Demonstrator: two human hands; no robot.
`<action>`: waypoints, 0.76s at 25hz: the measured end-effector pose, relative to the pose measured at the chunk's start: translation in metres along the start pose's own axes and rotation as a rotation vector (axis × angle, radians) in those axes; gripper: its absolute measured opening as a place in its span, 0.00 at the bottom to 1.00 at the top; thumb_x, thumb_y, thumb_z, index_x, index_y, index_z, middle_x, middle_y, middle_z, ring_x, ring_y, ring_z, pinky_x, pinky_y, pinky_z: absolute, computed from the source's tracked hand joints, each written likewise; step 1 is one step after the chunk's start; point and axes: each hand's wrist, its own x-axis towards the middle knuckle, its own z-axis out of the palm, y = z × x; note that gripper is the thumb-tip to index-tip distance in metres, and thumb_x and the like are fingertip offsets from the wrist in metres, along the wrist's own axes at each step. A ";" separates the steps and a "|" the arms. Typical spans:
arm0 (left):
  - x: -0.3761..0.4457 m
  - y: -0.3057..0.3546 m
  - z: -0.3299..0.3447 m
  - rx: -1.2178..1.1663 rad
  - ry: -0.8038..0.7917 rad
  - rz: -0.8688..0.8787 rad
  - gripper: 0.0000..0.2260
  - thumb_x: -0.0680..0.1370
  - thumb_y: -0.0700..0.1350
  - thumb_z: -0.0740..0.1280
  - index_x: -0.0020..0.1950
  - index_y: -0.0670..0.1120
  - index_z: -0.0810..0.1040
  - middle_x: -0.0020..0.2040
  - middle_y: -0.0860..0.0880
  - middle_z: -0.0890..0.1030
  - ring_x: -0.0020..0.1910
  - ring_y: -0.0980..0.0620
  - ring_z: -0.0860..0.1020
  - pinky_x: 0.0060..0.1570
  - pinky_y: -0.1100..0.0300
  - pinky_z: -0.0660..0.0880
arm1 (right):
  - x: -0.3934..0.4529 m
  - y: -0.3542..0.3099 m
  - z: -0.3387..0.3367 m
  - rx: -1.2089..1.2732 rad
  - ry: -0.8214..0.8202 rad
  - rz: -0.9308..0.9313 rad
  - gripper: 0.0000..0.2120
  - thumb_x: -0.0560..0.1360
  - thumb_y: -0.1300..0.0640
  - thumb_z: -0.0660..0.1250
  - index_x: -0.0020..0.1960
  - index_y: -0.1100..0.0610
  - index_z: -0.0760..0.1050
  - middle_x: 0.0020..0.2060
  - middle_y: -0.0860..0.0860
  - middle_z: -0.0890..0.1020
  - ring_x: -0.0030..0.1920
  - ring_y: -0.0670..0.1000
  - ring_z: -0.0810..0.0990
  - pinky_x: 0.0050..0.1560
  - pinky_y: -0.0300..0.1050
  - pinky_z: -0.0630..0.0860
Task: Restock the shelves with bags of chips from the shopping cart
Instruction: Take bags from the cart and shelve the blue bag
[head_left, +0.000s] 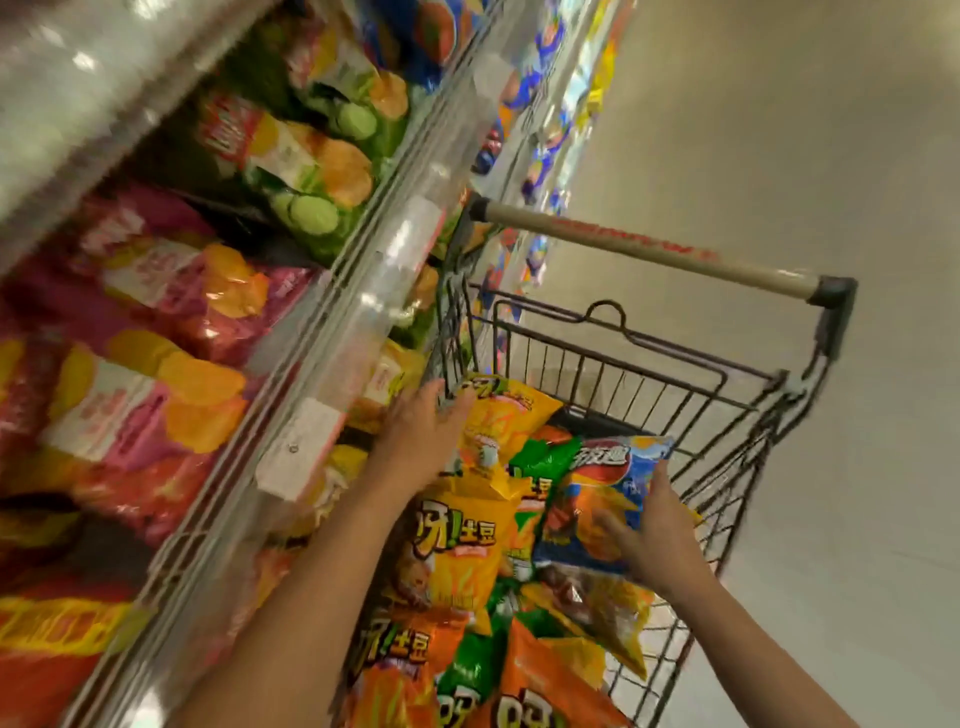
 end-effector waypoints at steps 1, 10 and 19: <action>0.016 0.003 0.004 -0.004 -0.018 -0.049 0.31 0.82 0.64 0.55 0.77 0.45 0.67 0.75 0.41 0.69 0.74 0.41 0.66 0.73 0.47 0.64 | 0.016 0.005 0.005 0.058 -0.014 0.057 0.47 0.75 0.46 0.73 0.81 0.60 0.49 0.77 0.58 0.65 0.75 0.60 0.67 0.71 0.60 0.69; 0.062 -0.009 0.042 0.213 -0.335 -0.267 0.50 0.69 0.68 0.73 0.82 0.51 0.52 0.79 0.43 0.65 0.76 0.39 0.64 0.71 0.46 0.68 | 0.055 0.024 0.026 0.115 0.102 0.378 0.52 0.68 0.37 0.76 0.80 0.57 0.54 0.74 0.60 0.67 0.73 0.64 0.65 0.69 0.65 0.69; 0.006 -0.003 0.054 -0.404 -0.214 -0.241 0.38 0.61 0.58 0.82 0.67 0.59 0.69 0.55 0.66 0.74 0.60 0.57 0.72 0.57 0.58 0.71 | 0.037 0.031 0.024 0.792 -0.052 0.533 0.26 0.73 0.66 0.76 0.68 0.60 0.72 0.60 0.61 0.82 0.57 0.63 0.83 0.60 0.66 0.79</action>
